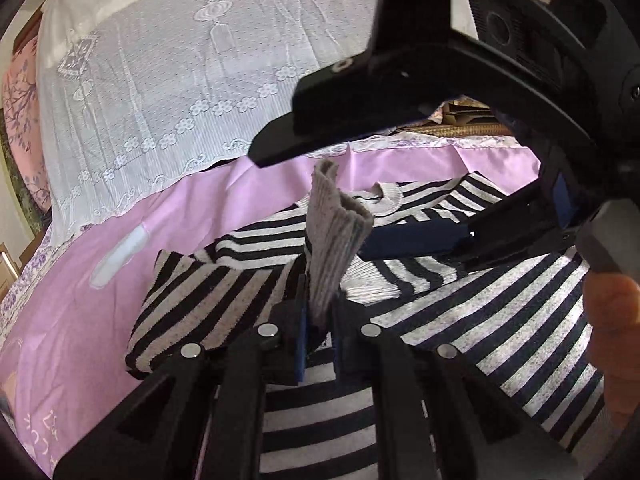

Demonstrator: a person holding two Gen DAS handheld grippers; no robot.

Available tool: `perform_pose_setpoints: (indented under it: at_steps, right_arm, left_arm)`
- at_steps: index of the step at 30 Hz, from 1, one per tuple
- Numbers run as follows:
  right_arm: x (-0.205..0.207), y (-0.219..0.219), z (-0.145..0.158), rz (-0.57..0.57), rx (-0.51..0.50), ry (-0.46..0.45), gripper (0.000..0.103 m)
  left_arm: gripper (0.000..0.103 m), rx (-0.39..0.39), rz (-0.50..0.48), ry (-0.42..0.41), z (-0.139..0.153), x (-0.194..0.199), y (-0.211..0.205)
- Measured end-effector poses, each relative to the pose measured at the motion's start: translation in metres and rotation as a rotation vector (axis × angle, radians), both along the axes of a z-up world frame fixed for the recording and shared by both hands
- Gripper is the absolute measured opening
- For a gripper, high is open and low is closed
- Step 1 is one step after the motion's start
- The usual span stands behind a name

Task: Fold small clothes
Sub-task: 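Lift the sleeve with the left tool, fold it over the front, release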

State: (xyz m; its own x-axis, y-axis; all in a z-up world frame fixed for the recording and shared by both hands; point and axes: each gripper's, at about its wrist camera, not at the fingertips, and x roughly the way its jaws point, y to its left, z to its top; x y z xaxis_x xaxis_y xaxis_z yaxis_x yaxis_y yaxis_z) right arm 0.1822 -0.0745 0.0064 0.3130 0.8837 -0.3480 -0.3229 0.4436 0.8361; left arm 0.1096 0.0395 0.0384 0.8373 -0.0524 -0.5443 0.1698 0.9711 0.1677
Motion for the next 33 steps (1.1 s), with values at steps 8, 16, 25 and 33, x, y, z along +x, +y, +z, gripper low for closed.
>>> perform_pose_setpoints:
  at_steps: [8, 16, 25, 33]
  right_arm:
    - [0.019, -0.064, -0.029, -0.048, -0.040, 0.043, 0.011]
    - [0.023, -0.106, -0.029, -0.123, -0.009, -0.003, 0.010]
    - [0.034, -0.181, -0.024, -0.319, -0.178, -0.161, 0.010]
    - [0.059, -0.208, -0.085, -0.350, -0.205, 0.028, 0.010]
  left_arm:
    - [0.009, 0.001, -0.070, 0.063, -0.011, 0.027, -0.056]
    - [0.009, 0.043, -0.095, 0.058, -0.002, 0.046, -0.098]
    - [0.059, 0.023, -0.125, 0.066, -0.011, 0.044, -0.125]
    - [0.070, 0.036, 0.082, 0.213, -0.045, 0.040, -0.058]
